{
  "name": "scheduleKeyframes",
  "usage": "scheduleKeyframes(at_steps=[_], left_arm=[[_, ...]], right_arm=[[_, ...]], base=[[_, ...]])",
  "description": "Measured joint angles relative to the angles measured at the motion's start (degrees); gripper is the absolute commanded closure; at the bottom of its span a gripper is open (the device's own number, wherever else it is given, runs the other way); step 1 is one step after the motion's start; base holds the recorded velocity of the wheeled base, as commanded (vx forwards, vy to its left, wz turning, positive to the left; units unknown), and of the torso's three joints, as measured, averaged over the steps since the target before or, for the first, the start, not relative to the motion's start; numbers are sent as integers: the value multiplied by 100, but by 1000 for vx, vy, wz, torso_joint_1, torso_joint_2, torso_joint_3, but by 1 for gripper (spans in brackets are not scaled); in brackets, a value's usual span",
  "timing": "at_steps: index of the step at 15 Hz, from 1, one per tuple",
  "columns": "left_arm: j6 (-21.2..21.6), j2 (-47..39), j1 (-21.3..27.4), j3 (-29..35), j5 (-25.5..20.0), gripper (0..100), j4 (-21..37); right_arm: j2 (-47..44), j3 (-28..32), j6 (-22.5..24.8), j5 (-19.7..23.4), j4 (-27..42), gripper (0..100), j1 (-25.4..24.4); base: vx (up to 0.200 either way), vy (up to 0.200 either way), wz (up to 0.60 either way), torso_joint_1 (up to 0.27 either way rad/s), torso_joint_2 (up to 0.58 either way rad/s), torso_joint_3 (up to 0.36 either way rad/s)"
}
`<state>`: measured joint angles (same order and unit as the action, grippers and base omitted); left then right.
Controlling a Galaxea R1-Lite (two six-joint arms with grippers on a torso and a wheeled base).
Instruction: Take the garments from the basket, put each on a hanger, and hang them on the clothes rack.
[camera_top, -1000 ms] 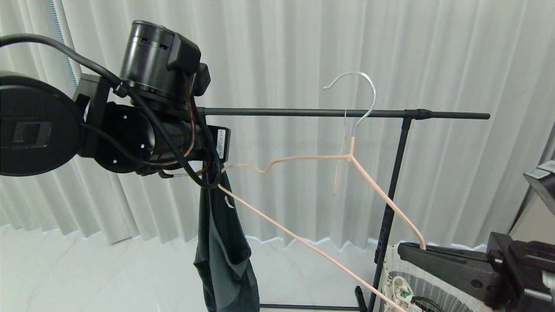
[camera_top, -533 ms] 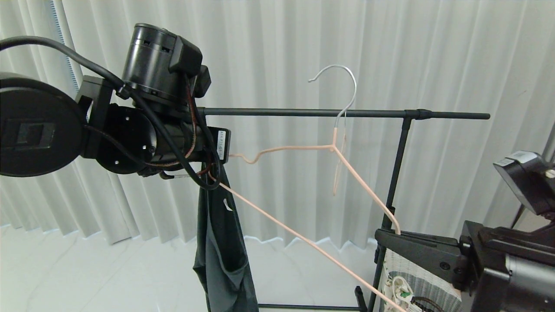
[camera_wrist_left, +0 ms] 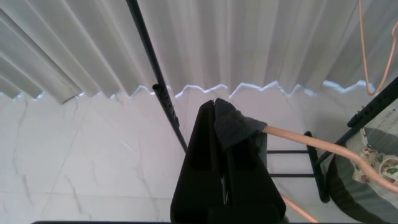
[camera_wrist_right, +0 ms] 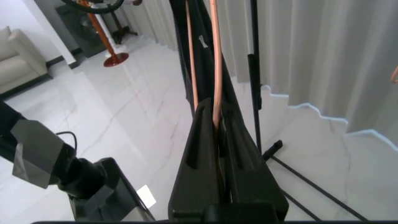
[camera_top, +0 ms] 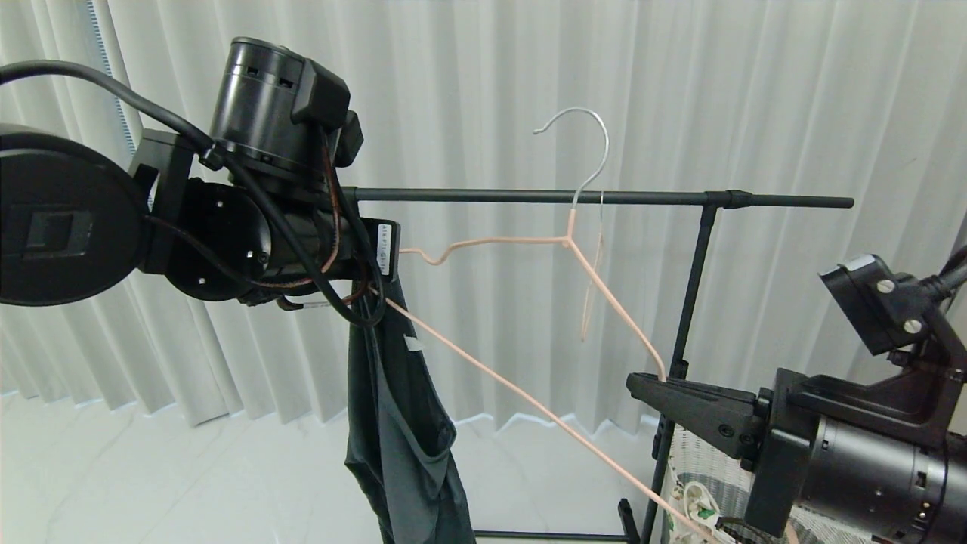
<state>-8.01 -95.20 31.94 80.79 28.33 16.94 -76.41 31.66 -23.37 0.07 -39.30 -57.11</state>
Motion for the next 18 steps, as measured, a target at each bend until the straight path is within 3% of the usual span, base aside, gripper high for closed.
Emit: scheduleKeyframes(at_steps=[7,11,14,18], left_arm=[[-69,156,155,20,7,100,27],[-39,421,204,-4,-132,100,377],[405,661,216,-17,-556,100,614],[951,812,199,-9,-668,100,627]], right_arm=[[-556,367,6,0,-385,100,-178],[-707,371,0,140,-396,100,-219],[-691,323,17,622,-396,100,-29],[-490,205,184,1490,-345,100,675]], base=[[0,0,0,0,0,0],[0,0,0,0,0,0],[0,0,0,0,0,0],[0,0,0,0,0,0]])
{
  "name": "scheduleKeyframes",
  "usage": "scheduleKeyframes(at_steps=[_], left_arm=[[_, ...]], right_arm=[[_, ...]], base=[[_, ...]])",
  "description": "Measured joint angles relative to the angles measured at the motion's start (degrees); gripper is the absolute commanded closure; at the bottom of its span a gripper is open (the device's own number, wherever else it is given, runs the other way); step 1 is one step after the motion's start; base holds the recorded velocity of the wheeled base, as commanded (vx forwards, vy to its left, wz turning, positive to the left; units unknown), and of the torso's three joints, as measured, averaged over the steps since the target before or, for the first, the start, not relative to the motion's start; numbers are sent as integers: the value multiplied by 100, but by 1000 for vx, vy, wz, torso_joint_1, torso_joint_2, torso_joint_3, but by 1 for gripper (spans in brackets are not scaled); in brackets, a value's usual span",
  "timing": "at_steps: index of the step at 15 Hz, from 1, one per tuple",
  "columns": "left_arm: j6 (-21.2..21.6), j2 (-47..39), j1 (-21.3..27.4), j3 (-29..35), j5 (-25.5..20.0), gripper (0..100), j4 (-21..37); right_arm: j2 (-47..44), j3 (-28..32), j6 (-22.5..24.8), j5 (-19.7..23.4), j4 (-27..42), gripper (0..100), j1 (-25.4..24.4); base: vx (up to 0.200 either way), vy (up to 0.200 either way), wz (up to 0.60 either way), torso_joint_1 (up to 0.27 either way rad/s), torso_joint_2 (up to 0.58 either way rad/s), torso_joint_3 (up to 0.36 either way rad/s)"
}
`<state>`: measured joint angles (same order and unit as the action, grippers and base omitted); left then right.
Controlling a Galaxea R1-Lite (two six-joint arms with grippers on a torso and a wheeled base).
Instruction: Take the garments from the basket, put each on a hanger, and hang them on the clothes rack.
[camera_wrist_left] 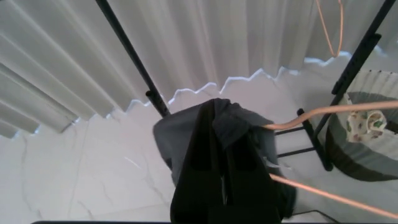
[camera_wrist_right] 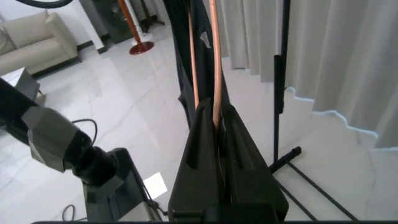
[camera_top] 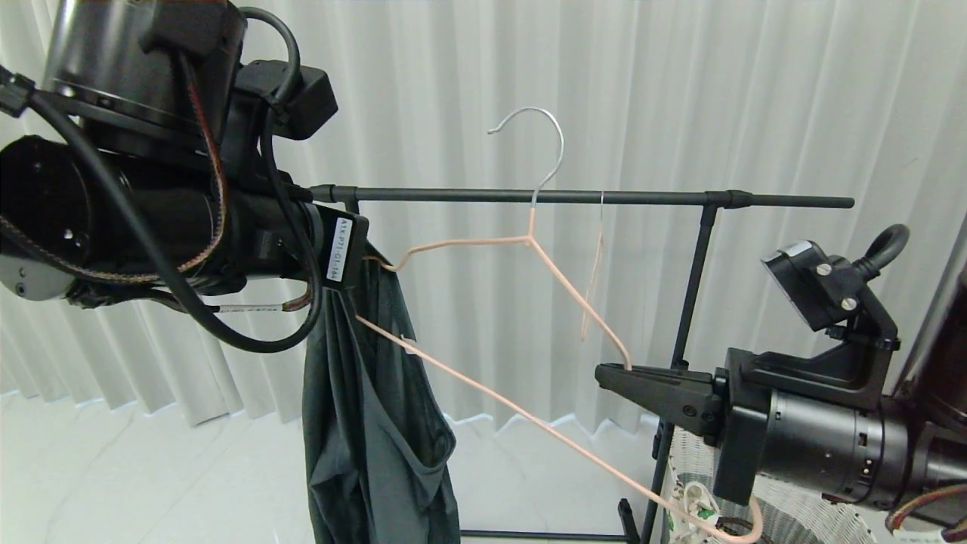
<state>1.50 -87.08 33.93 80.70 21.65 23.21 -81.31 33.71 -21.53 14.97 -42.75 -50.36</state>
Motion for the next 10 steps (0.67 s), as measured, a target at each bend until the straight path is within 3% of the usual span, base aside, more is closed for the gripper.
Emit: scheduleKeyframes(at_steps=[4,7,10], left_arm=[[252,-11,0,-13,-20,100,0],[246,-43,66,-35,-176,100,2],[356,-46,83,-61,-663,100,62]], right_arm=[[183,-105,434,1226,213,100,836],[171,-138,640,1664,211,100,1014],[105,-240,996,2020,208,100,1090]], base=[[0,0,0,0,0,0],[0,0,0,0,0,0],[0,0,0,0,0,0]])
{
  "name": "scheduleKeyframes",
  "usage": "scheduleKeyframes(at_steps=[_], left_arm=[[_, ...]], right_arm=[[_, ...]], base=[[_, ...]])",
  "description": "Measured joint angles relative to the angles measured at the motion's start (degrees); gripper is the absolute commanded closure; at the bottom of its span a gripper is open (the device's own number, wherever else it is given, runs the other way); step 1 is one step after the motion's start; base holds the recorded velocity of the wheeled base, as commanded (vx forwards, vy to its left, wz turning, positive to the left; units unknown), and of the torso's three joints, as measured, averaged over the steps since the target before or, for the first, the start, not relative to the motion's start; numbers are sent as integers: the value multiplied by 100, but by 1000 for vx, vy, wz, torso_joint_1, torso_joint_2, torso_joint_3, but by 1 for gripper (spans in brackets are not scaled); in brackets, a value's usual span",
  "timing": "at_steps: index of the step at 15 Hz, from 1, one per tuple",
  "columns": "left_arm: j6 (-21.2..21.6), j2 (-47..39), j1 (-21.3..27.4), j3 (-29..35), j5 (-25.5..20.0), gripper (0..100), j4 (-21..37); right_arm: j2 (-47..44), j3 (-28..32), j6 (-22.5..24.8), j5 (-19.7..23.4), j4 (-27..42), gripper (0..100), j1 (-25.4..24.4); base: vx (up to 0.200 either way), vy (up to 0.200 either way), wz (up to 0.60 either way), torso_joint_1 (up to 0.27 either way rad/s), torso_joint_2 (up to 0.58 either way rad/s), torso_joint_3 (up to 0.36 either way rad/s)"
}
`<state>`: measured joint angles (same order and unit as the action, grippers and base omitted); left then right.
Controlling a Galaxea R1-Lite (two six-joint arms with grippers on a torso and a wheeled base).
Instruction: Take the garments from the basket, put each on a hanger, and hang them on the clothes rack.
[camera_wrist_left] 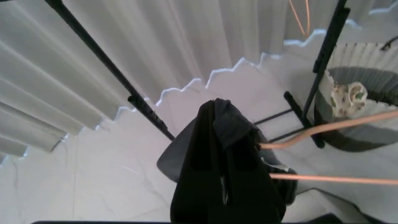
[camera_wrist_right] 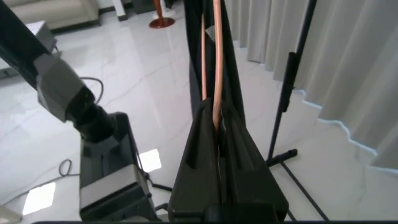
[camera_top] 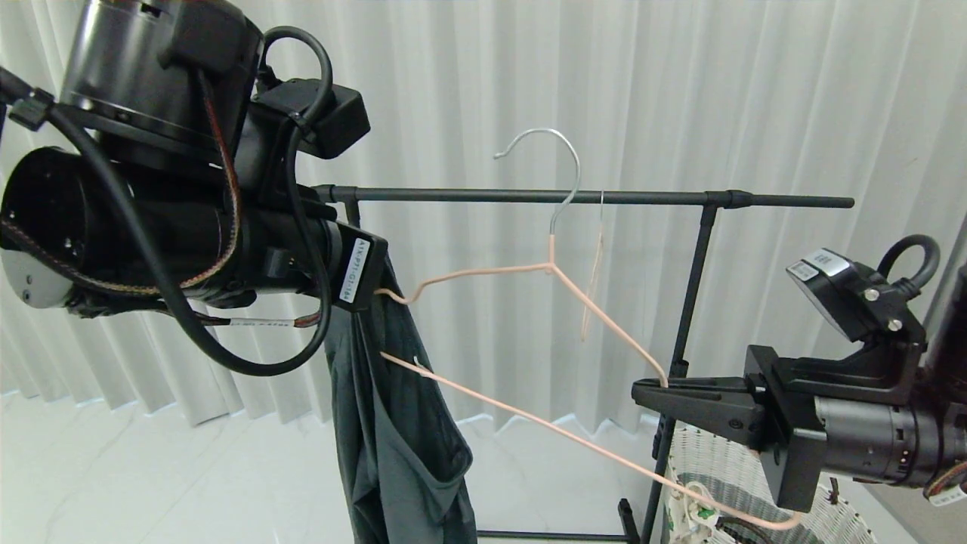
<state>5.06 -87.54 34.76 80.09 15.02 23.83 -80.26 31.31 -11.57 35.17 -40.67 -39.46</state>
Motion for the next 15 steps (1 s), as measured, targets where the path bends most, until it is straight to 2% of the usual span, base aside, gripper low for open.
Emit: scheduleKeyframes(at_steps=[2,3,5,10,12,15], left_arm=[[24,4,7,-83,-77,100,13],[24,6,9,-127,-273,100,17],[22,11,20,-156,-706,100,17],[-16,15,217,-24,-1079,100,2],[-44,15,278,66,-1176,100,0],[-317,15,438,190,-1226,100,-2]], right_arm=[[-52,-60,95,158,0,100,30],[-79,-69,112,255,-11,100,27],[-140,-80,139,282,-79,100,-23],[-312,-154,82,286,-364,100,-299],[-407,-236,-52,279,-624,100,-430],[-512,-325,-512,276,-1161,100,-627]], base=[[0,0,0,0,0,0],[0,0,0,0,0,0],[0,0,0,0,0,0],[0,0,0,0,0,0],[0,0,0,0,0,0],[0,0,0,0,0,0]])
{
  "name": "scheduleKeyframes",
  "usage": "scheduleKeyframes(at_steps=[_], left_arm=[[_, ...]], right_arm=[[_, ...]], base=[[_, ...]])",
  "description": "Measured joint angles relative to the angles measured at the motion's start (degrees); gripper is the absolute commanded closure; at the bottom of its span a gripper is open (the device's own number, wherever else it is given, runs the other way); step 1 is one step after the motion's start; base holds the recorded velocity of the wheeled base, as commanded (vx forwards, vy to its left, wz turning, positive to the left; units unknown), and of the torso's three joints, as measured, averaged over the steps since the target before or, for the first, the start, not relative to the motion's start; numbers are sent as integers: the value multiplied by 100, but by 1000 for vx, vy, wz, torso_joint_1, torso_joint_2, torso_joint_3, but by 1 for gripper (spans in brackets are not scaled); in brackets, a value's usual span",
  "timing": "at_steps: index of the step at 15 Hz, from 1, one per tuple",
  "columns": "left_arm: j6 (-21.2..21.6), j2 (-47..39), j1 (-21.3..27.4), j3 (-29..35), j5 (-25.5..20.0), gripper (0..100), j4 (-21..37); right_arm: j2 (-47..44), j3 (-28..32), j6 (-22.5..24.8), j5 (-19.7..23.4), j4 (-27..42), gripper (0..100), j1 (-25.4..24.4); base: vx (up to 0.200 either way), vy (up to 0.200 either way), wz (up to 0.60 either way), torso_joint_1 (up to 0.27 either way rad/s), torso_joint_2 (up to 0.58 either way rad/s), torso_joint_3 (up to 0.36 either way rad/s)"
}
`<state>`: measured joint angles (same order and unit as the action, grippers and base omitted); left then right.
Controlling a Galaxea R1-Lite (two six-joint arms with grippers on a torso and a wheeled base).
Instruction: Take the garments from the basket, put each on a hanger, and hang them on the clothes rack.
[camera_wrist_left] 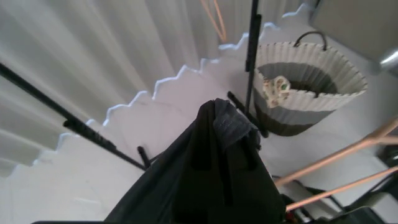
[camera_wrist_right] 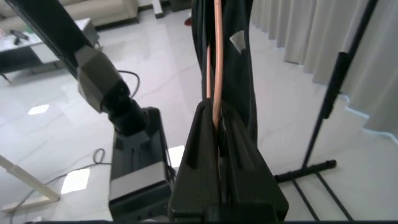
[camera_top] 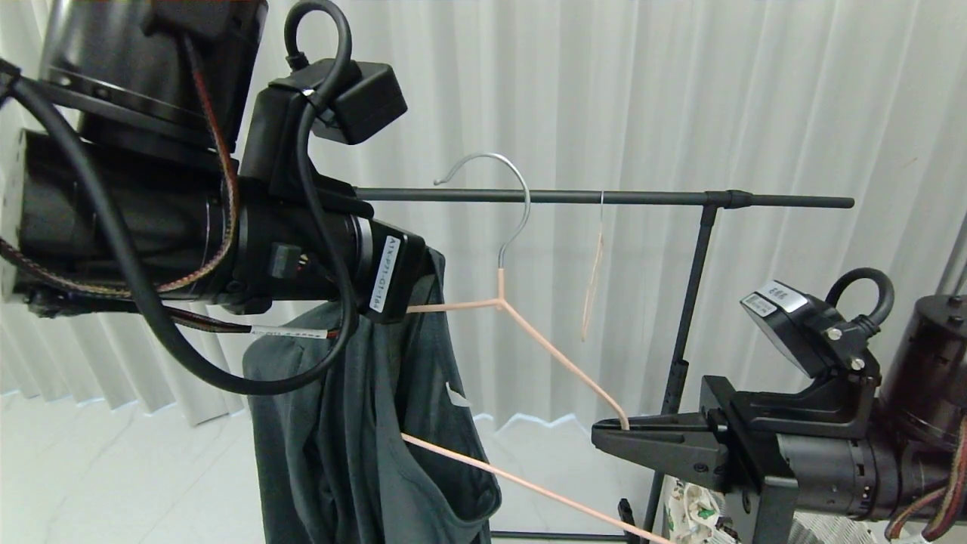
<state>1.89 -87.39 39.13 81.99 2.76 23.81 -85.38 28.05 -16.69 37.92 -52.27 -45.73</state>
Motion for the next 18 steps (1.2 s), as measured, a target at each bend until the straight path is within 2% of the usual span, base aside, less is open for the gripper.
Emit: scheduleKeyframes(at_steps=[3,6,11,15,18], left_arm=[[-15,5,17,33,24,100,2],[-12,51,-104,50,26,100,5],[-6,66,-239,63,37,100,9],[2,44,-455,172,28,100,6],[0,43,-400,188,-40,100,11]], right_arm=[[-1,-212,-39,-22,-85,100,45],[197,-463,-184,-22,-112,100,551],[492,-538,-589,-11,-343,100,1235],[691,-557,-630,15,-361,100,1293],[711,-510,-674,33,-361,100,1112]], base=[[0,0,0,0,0,0],[0,0,0,0,0,0],[0,0,0,0,0,0],[0,0,0,0,0,0],[0,0,0,0,0,0]])
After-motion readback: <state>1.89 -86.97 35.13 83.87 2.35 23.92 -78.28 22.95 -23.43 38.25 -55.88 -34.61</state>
